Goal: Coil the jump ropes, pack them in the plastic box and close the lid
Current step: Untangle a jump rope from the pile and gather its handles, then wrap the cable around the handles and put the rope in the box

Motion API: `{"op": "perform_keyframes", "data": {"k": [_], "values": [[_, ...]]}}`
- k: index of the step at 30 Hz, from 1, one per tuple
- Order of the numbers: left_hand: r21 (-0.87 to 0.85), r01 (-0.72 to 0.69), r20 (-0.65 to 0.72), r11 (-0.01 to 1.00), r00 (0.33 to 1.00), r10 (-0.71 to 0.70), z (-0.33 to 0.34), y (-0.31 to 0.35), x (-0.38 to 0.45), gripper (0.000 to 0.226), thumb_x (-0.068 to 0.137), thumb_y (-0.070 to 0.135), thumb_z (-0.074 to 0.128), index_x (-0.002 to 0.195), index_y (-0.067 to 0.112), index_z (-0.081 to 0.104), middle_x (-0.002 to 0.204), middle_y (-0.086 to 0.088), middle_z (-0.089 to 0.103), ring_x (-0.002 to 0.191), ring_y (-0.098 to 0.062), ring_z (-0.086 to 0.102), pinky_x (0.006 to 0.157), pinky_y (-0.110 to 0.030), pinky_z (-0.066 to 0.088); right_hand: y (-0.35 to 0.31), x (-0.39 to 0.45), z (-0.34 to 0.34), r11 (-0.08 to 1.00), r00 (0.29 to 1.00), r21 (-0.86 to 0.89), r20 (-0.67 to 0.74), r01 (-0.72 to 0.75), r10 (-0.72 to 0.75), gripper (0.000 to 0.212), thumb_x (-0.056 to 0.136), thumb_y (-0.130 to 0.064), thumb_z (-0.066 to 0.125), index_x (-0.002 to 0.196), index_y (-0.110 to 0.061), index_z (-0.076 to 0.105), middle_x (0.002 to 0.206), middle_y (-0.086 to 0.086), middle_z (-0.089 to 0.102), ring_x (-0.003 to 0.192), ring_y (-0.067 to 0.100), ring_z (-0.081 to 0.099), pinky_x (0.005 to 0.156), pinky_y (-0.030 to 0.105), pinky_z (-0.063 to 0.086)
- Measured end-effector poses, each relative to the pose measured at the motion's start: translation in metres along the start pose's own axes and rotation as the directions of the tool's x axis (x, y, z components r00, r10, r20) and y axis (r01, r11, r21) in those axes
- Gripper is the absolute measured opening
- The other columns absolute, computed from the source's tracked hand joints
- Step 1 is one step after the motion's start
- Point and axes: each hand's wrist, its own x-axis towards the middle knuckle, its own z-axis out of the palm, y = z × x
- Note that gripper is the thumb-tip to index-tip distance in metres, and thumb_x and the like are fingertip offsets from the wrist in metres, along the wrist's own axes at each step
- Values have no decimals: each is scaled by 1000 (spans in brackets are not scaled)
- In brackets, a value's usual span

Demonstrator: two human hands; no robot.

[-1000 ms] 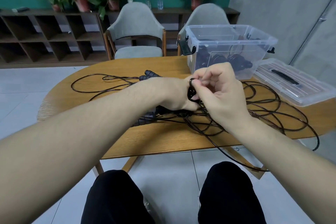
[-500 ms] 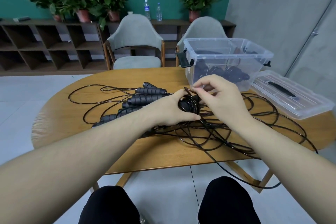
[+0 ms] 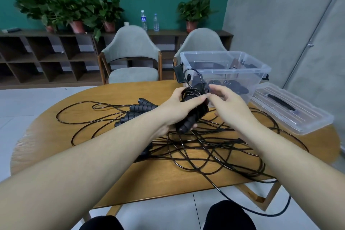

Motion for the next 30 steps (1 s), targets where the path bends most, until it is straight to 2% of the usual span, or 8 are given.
{"op": "perform_keyframes", "data": {"k": [4, 6, 8, 14, 16, 20, 24, 30], "values": [[-84, -39, -46, 996, 998, 35, 12, 13, 20, 46, 95, 44, 65, 136, 39, 44, 117, -11, 69, 96, -34, 72, 83, -50, 59, -14, 12, -5, 999, 998, 33, 55, -39, 37, 37, 99, -47, 48, 133, -38, 58, 126, -13, 61, 116, 12, 58, 99, 45, 52], [-156, -46, -43, 987, 998, 40, 16, 25, 28, 34, 99, 39, 58, 133, 39, 49, 115, -7, 69, 91, -31, 73, 73, -45, 60, -23, 23, -10, 1000, 998, -12, 64, -9, 10, 26, 97, -51, 49, 118, -44, 62, 116, -14, 66, 110, 13, 61, 96, 47, 53], [-181, -63, -42, 981, 998, 56, 18, 38, 35, 31, 101, 40, 53, 132, 38, 54, 113, -6, 69, 80, -27, 73, 65, -42, 60, -31, 35, -16, 999, 997, -47, 74, -29, 32, 30, 93, -55, 53, 119, -42, 63, 114, -10, 68, 109, 15, 62, 95, 46, 54], [-238, -103, -17, 966, 995, 102, 22, 77, 62, 37, 103, 43, 50, 134, 26, 59, 108, -7, 73, 95, -33, 75, 88, -52, 59, -53, 85, -40, 980, 977, 83, 127, -183, 172, 27, 85, -40, 73, 106, -23, 70, 91, 3, 77, 77, 18, 73, 67, 33, 62], [-197, -153, -20, 968, 988, 152, 21, 88, 74, 36, 104, 39, 48, 137, 27, 55, 113, -2, 67, 96, -30, 74, 88, -48, 60, -56, 109, -48, 953, 966, 175, 117, -247, 229, 22, 84, -33, 75, 99, -17, 70, 85, 6, 74, 67, 18, 71, 61, 32, 61], [-36, -169, -55, 985, 984, 167, 16, 104, 100, 20, 104, 33, 48, 123, 29, 53, 116, 1, 57, 89, -31, 73, 77, -36, 63, -51, 158, -63, 908, 939, 248, 156, -338, 307, 24, 83, -34, 73, 99, -18, 68, 85, 4, 65, 85, 21, 65, 75, 34, 61], [130, -190, -127, 973, 970, 207, 8, 116, 133, 10, 103, 27, 46, 105, 25, 56, 124, -5, 58, 99, -28, 73, 87, -40, 61, -41, 199, -77, 870, 907, 270, 209, -413, 365, 19, 88, -36, 67, 100, -23, 61, 90, 2, 59, 77, 15, 61, 50, 21, 53], [489, -236, -66, 840, 950, 305, 3, 110, 189, 18, 98, 18, 46, 97, 19, 64, 98, -1, 69, 81, -17, 60, 90, -39, 57, -8, 251, -82, 877, 868, 73, 202, -475, 453, 13, 93, -30, 64, 100, -21, 59, 90, 1, 58, 78, 14, 59, 53, 24, 52]]}}
